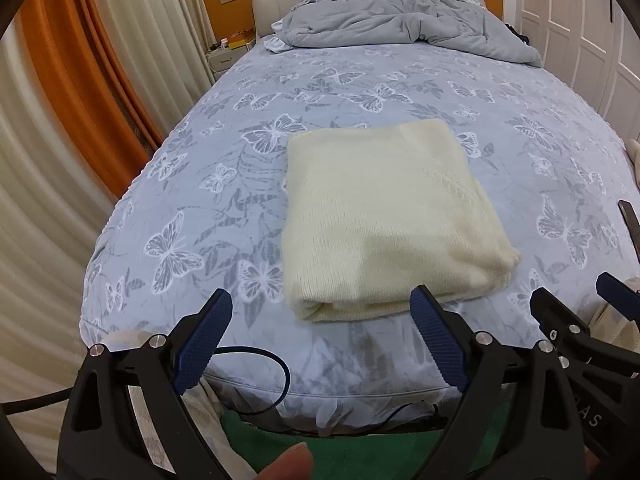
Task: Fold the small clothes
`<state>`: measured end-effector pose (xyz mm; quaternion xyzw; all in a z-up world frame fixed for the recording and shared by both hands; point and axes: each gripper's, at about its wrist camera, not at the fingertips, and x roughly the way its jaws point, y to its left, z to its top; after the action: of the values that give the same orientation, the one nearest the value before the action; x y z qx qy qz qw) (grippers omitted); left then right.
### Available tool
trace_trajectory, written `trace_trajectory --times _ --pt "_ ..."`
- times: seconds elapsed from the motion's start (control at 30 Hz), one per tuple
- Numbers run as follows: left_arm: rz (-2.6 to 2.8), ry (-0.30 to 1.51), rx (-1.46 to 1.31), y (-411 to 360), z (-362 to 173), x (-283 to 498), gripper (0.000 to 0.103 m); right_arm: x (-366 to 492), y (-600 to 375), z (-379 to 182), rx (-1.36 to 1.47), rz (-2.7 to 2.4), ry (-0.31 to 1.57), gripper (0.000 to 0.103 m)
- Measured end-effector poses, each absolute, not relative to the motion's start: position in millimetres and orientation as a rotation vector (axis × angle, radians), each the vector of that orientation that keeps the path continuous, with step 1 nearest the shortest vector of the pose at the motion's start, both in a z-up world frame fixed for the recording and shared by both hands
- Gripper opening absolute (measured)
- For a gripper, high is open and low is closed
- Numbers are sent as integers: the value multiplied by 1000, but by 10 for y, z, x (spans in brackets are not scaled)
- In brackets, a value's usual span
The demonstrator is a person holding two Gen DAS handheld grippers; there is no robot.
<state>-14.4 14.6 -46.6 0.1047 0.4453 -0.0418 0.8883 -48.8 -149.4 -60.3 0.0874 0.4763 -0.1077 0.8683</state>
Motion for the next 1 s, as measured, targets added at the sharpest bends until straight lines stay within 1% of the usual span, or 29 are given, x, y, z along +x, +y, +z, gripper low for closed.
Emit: trace_trajectory --times 0.2,0.43,1.0 --pt "-81 941 204 157 -493 -165 88 -547 -1461 -609 192 -237 998 82" --pt "-80 950 202 162 -508 -181 85 -571 -1433 -620 190 -242 1007 82" --pt "-57 959 199 182 -557 -218 84 -565 -1417 -684 188 -243 1034 82"
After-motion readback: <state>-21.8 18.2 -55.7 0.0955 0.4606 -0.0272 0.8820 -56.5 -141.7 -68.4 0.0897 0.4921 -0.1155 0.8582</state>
